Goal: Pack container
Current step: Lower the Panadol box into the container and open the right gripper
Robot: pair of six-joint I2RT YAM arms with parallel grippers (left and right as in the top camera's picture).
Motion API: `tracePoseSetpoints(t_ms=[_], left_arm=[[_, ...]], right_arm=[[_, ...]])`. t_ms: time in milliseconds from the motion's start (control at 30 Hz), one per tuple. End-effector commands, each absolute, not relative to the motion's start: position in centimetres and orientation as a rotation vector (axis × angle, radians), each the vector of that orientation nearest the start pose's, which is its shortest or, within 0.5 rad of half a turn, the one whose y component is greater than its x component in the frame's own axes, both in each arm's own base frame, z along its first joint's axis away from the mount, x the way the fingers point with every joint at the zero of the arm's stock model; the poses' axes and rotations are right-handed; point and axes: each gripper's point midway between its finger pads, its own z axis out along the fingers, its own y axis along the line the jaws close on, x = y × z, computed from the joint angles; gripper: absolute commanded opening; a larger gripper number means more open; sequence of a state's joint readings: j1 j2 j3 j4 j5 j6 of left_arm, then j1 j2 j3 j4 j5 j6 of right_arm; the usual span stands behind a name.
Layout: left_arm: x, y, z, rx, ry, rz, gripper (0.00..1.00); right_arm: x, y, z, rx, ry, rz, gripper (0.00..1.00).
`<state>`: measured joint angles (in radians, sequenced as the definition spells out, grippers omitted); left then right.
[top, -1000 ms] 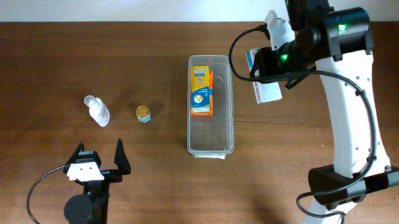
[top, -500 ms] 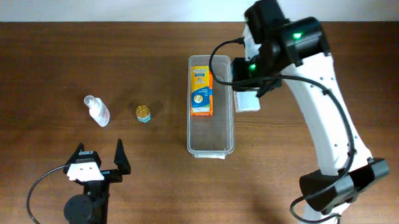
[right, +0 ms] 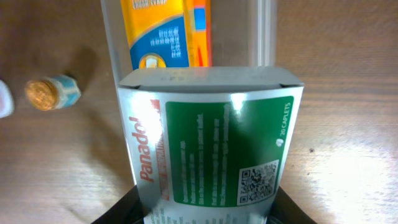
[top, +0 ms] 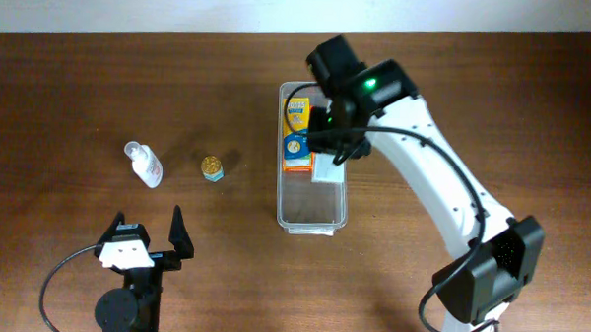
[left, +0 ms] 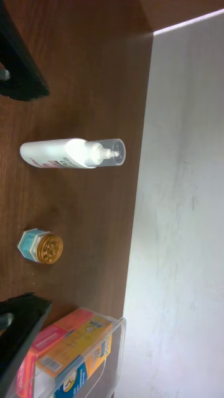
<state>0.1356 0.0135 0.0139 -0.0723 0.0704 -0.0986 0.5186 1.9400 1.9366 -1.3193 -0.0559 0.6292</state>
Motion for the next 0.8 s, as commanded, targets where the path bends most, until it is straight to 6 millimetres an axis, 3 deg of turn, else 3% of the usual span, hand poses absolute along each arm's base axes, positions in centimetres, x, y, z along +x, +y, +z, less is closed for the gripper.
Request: tracePoseSetpoints(t_ms=[0, 167, 367, 633, 767], left_arm=[[24.5, 2.2, 15.8, -0.146, 1.638, -0.031, 0.99], [24.5, 2.2, 15.8, -0.146, 1.638, -0.031, 0.99], [24.5, 2.2, 15.8, -0.146, 1.638, -0.031, 1.00], [24.5, 2.2, 15.8, -0.146, 1.638, -0.031, 0.99], [24.5, 2.2, 15.8, -0.146, 1.638, -0.031, 0.99]], right_arm=[[35.4, 23.0, 17.0, 0.143, 2.930, 0.222, 0.41], [35.2, 24.3, 15.9, 0.094, 2.914, 0.211, 0.41], [34.6, 22.9, 14.8, 0.086, 2.924, 0.076, 0.42], [33.1, 21.9, 12.2, 0.177, 2.988, 0.010, 0.42], [33.3, 22.0, 11.8, 0.177, 2.980, 0.020, 0.42]])
